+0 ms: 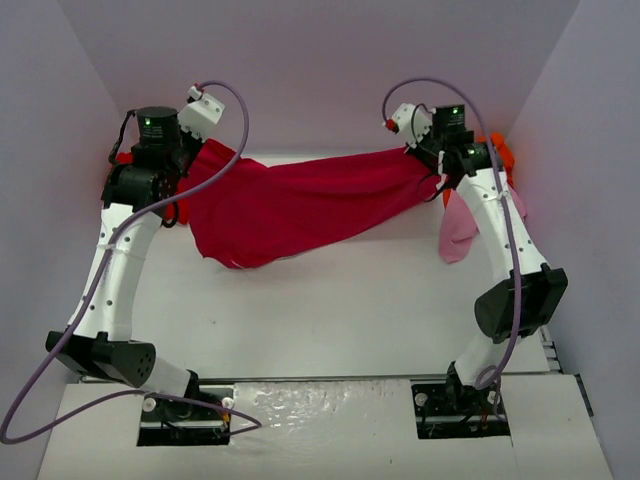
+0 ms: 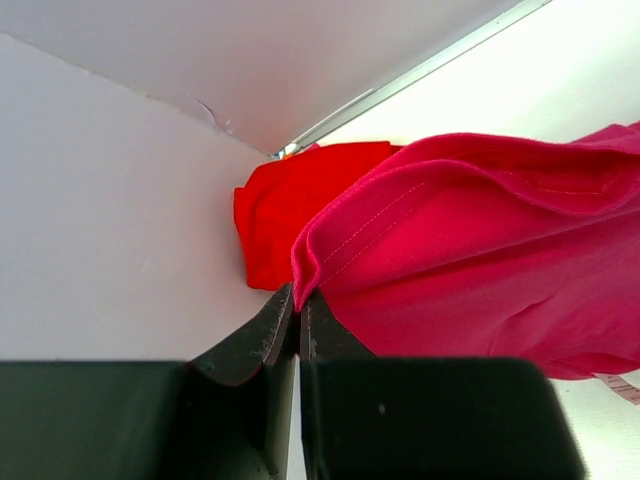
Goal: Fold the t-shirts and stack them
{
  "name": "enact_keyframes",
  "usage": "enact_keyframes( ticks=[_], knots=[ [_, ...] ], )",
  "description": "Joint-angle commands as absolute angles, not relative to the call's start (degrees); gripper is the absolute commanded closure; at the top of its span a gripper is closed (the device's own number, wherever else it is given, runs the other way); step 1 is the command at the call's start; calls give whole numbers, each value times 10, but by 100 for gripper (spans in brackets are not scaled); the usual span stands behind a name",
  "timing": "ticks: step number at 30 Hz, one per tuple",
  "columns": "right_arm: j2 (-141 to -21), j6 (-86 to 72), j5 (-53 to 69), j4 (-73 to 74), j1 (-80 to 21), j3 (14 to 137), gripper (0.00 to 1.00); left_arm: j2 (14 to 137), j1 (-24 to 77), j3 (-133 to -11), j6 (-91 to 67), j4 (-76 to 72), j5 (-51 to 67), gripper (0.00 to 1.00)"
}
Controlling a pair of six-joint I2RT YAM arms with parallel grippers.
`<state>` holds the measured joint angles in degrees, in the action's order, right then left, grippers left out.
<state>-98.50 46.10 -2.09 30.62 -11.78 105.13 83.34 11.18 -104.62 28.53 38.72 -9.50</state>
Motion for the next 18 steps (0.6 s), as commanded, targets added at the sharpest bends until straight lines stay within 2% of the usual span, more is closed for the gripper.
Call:
enact_keyframes(
  ticks=[1, 3, 10, 16, 18],
  knots=[
    [-968, 478, -41, 317, -195, 943, 100, 785, 108, -1037, 288, 364, -105, 100],
    [-959, 466, -29, 320, -214, 882, 100, 773, 108, -1019, 296, 370, -95, 100],
    [-986, 435, 18, 329, -238, 791, 100, 763, 109, -970, 298, 385, -59, 100],
    [-1048, 411, 35, 333, -243, 787, 95, 760, 109, -941, 298, 385, -47, 100],
    [-1058, 409, 45, 334, -244, 788, 88, 757, 109, -931, 300, 384, -47, 100]
  ],
)
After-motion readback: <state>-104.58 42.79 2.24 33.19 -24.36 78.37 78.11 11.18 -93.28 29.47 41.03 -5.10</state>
